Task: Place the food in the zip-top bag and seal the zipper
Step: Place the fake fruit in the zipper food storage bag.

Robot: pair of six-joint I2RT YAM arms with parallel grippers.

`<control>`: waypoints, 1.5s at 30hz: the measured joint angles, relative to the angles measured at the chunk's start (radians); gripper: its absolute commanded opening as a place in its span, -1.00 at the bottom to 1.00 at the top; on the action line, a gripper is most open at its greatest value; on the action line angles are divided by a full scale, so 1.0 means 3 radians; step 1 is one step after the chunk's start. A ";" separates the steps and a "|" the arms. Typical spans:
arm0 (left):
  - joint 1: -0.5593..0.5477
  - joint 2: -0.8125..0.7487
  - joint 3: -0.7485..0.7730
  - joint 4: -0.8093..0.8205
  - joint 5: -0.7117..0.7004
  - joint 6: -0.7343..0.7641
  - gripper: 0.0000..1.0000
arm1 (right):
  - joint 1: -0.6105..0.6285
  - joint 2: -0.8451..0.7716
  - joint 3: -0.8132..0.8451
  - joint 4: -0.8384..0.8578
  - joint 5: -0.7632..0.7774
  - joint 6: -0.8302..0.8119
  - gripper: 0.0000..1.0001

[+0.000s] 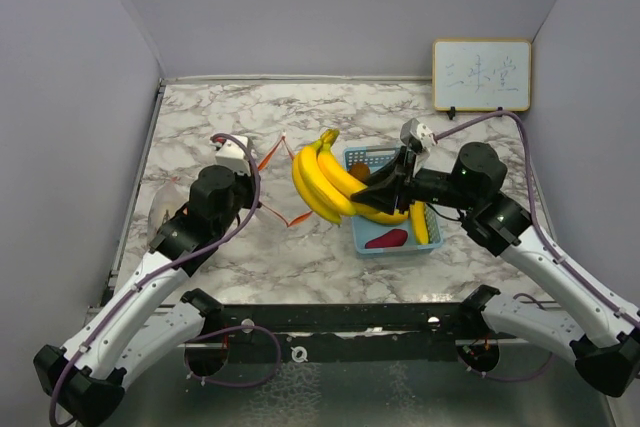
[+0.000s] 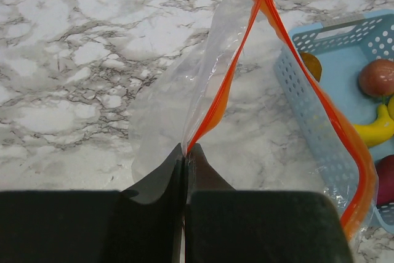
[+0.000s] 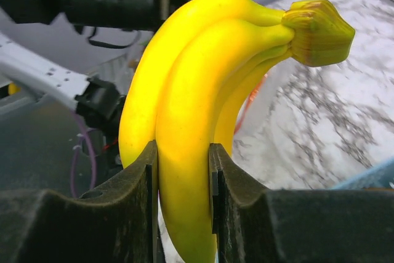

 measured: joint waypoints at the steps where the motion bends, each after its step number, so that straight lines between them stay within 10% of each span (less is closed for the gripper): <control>1: 0.0000 -0.0023 -0.0020 0.0020 0.0029 0.0014 -1.00 | 0.0000 -0.0032 0.0000 0.0047 -0.0168 -0.0009 -0.95; 19: 0.0000 -0.0104 -0.0042 0.0177 0.0370 0.0149 -1.00 | 0.0001 0.0352 -0.0286 0.1063 -0.1869 0.0312 -0.95; 45: 0.0000 -0.0738 -0.0277 0.0444 0.0966 0.0370 -1.00 | 0.0001 0.0853 0.0275 0.0156 -0.0551 0.0423 -0.95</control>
